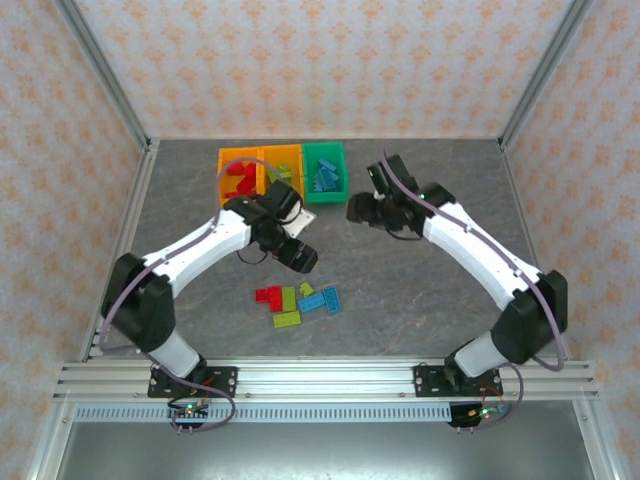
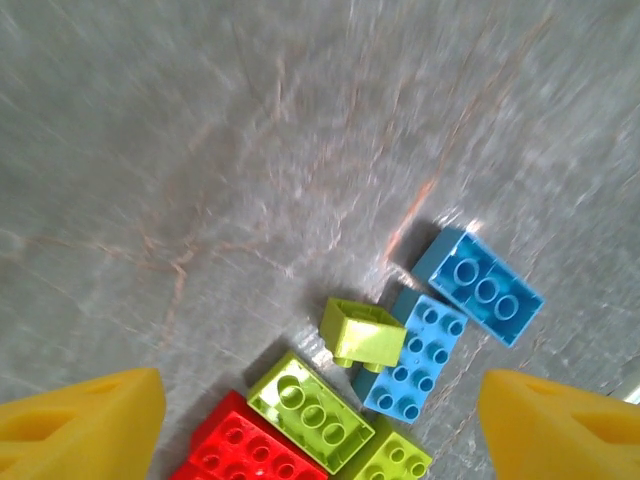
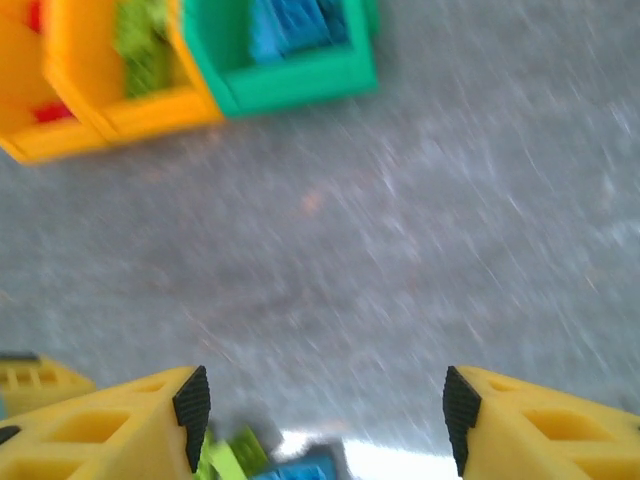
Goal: Sort the legos into containers by color
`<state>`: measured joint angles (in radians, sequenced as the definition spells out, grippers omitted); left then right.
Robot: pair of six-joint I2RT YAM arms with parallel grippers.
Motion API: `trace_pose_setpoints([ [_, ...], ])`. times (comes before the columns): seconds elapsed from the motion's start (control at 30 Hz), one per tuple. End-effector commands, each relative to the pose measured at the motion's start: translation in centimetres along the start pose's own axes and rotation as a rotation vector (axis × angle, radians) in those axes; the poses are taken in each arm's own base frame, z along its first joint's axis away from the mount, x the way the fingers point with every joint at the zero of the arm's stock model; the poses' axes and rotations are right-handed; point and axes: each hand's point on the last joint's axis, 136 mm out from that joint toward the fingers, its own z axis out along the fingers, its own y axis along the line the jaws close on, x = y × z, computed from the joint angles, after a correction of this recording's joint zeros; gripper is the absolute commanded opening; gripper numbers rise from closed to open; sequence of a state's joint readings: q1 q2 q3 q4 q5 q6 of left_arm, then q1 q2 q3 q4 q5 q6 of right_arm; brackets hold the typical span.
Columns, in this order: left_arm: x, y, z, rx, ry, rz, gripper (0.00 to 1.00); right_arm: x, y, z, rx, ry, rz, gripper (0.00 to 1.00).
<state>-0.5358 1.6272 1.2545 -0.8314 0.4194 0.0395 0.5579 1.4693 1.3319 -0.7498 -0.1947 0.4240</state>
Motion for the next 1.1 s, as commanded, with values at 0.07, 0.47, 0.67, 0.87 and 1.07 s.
trace_pose_setpoints([
  [0.07, 3.6, -1.0, 2.9, 0.068, 0.191, -0.033, 0.80, 4.0, -4.1, -0.1, 0.114, 0.055, 0.076, 0.67],
  [0.47, 4.1, -1.0, 6.2, 0.059, 0.309, 0.014, 0.79, 5.0, -5.6, -0.3, 0.161, 0.049, 0.093, 0.71],
  [0.67, 3.8, -0.8, 7.3, 0.051, 0.306, -0.002, 0.72, 5.0, -5.7, -0.2, 0.164, 0.047, 0.103, 0.71],
  [0.87, 3.2, 0.4, 7.7, -0.020, 0.273, -0.028, 0.55, 5.3, -5.7, -0.3, 0.156, 0.058, 0.103, 0.71],
  [1.07, 3.9, 2.0, 9.0, -0.096, 0.301, -0.057, 0.43, 6.2, -5.3, -0.2, 0.125, 0.101, 0.091, 0.71],
])
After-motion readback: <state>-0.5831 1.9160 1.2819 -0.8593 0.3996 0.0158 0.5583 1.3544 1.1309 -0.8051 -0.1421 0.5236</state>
